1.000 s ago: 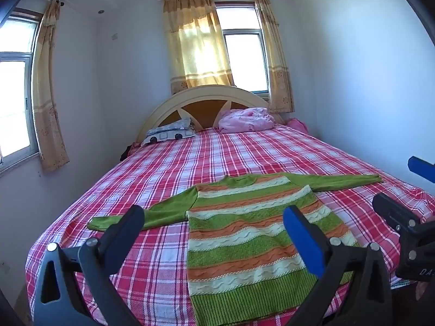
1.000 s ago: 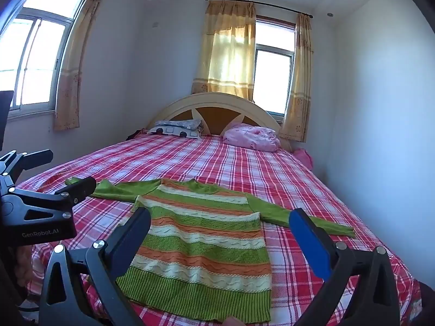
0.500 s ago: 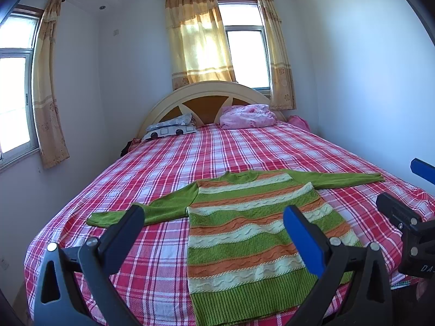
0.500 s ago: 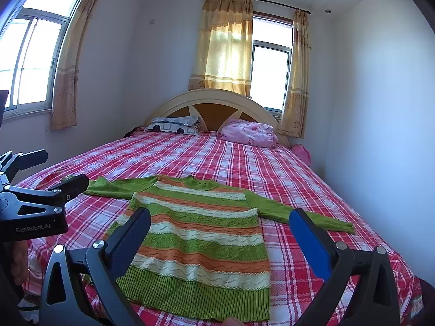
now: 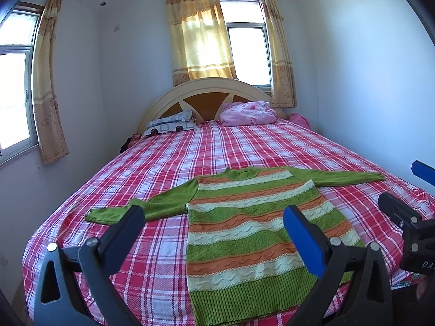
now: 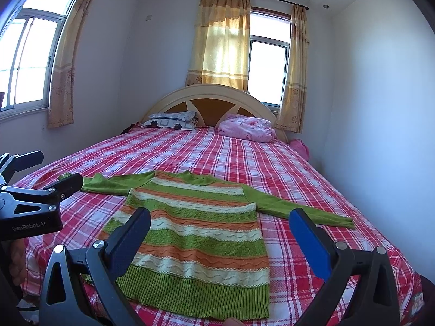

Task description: Fold small clothes

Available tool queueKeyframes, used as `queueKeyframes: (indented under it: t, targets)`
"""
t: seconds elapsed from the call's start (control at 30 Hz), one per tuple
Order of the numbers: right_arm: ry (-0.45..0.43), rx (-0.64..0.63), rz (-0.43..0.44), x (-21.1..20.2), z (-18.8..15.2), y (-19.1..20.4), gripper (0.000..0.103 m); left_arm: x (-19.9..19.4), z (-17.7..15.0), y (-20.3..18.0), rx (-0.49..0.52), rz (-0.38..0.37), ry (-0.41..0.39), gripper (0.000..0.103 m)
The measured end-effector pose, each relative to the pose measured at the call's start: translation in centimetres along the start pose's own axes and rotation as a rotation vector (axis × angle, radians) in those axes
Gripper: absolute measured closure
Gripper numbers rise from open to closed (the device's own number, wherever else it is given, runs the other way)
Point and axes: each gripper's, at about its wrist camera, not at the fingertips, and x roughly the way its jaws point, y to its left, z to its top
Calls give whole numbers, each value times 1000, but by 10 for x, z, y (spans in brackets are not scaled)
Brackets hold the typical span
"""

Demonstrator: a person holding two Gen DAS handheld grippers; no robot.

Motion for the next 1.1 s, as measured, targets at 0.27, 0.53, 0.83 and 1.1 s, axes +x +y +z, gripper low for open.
queueKeyframes:
  t: [0.27, 0.53, 0.83, 1.1]
  targets:
    - [3, -1, 1, 0, 0, 1, 1, 0, 1, 1, -5, 1, 1, 0]
    - [3, -2, 3, 2, -2, 0, 1, 1, 0, 4, -9, -2, 0, 0]
    - [5, -5, 4, 2, -2, 2, 1, 0, 0, 3, -10, -2, -1, 0]
    - [7, -4, 7, 3, -2, 3, 1, -1, 0, 3, -14, -7, 1, 0]
